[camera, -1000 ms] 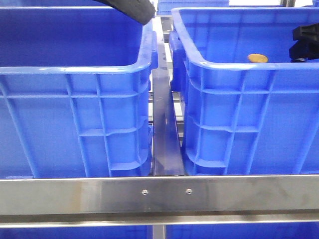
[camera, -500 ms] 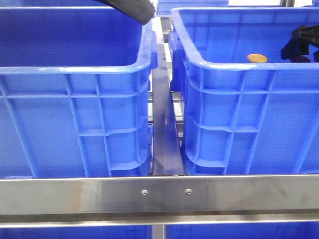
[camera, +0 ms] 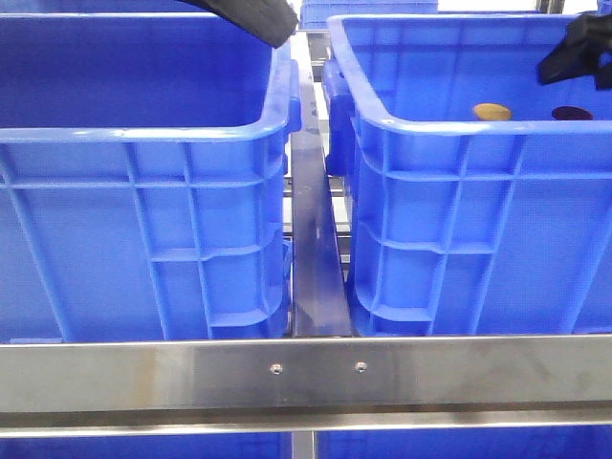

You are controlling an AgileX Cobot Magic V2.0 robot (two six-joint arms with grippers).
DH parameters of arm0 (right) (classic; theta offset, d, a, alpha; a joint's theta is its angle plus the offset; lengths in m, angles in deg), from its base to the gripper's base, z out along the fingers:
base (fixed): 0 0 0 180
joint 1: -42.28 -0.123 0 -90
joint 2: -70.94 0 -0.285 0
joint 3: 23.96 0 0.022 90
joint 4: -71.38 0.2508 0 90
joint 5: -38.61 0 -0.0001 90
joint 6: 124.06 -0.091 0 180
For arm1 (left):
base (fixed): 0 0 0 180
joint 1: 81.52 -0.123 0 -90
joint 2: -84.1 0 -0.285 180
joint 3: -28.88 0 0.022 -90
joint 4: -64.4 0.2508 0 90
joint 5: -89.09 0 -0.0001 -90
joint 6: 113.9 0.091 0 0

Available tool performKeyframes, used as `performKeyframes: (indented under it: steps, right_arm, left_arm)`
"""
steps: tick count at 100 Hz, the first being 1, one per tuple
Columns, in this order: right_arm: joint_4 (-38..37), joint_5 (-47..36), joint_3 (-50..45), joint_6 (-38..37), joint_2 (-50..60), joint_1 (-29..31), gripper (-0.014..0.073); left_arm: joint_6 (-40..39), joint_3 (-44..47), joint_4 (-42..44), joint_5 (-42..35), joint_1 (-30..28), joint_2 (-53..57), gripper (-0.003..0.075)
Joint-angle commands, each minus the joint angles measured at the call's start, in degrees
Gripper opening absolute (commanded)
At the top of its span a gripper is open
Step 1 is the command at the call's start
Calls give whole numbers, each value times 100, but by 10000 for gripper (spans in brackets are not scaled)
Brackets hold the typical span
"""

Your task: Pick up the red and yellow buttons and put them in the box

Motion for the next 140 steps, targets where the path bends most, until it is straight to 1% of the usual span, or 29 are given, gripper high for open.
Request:
performKeyframes:
  steps: [1, 6, 8, 11, 16, 20, 28, 35, 40, 41, 43, 44, 46, 47, 48, 49, 50, 51, 52, 53, 56, 58, 67, 73, 85, 96, 107, 117, 140]
  right_arm:
    - [151, 140, -130, 208, 651, 9, 357]
    - [151, 87, -350, 230, 887, 9, 192]
    - [151, 64, -407, 230, 994, 9, 150]
    - [151, 64, -541, 230, 1138, 9, 50]
    - [151, 87, -734, 230, 1422, 9, -78]
    - [174, 126, -884, 230, 1631, 7, -58]
    - [190, 113, -1158, 230, 2009, 7, -57]
    - [256, 11, -1406, 230, 2364, 7, -57]
    - [297, -126, -1601, 230, 2657, 7, -57]
    - [310, -148, -1625, 230, 2692, 7, -57]
    - [318, -190, -1672, 230, 2766, 7, -57]
    - [318, -232, -1740, 230, 2836, 7, -57]
    - [318, -293, -1784, 230, 2944, 7, -57]
    - [318, -336, -1825, 230, 3018, 7, -57]
    - [318, -357, -1848, 230, 3054, 7, -57]
    - [318, -381, -1890, 230, 3091, 7, -57]
    - [318, -427, -1910, 230, 3164, 7, -57]
    - [318, -451, -1952, 230, 3201, 7, -57]
    - [323, -502, -1974, 230, 3272, 7, -57]
    - [323, -529, -1995, 230, 3308, 7, -57]
    - [323, -638, -2096, 230, 3452, 7, -57]
    - [323, -730, -2152, 230, 3557, 7, -57]
    - [403, -1076, -2363, 225, 3886, -58, -57]
    - [472, -1299, -2538, 225, 4021, -183, -57]
    - [619, -1383, -2878, 225, 4281, -481, -57]
    - [736, -1392, -3096, 225, 4727, -714, -57]
    - [736, -1425, -3350, 225, 5286, -909, -57]
    - [748, -1309, -3626, 225, 6018, -1003, -57]
    - [748, -1236, -4297, 225, 7586, -1011, -57]
  left_arm:
    - [-111, -170, -356, -150, 48, 254, 650]
    - [-143, -170, -356, -158, 48, 254, 650]
    - [-152, -170, -356, -163, 48, 254, 649]
    - [-194, -170, -356, -173, 48, 254, 646]
    - [-265, -170, -314, -186, 48, 254, 636]
    - [-305, -170, -299, -214, 48, 254, 624]
    - [-542, -170, -274, -331, 48, 254, 598]
    - [-775, -170, -153, -487, 48, 254, 553]
    - [-979, -170, 0, -659, 48, 254, 487]
    - [-1041, -170, 46, -710, 48, 254, 447]
    - [-1097, -170, 83, -760, 48, 254, 416]
    - [-1154, -170, 124, -808, 48, 269, 382]
    - [-1202, -170, 165, -858, 48, 268, 346]
    - [-1243, -170, 222, -927, 48, 268, 308]
    - [-1278, -170, 239, -950, 48, 282, 288]
    - [-1294, -157, 259, -978, 48, 292, 247]
    - [-1311, -157, 277, -1007, 48, 292, 227]
    - [-1333, -147, 307, -1056, 48, 314, 184]
    - [-1333, -128, 325, -1103, 48, 325, 162]
    - [-1333, -128, 325, -1127, 48, 344, 119]
    - [-1333, -74, 338, -1220, 48, 382, 53]
    - [-1333, -15, 338, -1291, 48, 440, -24]
    - [-1412, 297, 351, -1755, 48, 707, -20]
    - [-1561, 640, 401, -2317, 48, 993, -20]
    - [-1638, 1372, 452, -3251, 48, 1694, -20]
    - [-1638, 2034, 452, -3828, 48, 2333, -20]
    - [-1624, 2690, 483, -4257, 48, 3040, -20]
    - [-1624, 3272, 517, -4586, 48, 3676, -20]
    - [-1615, 4435, 515, -4835, 48, 5070, -20]
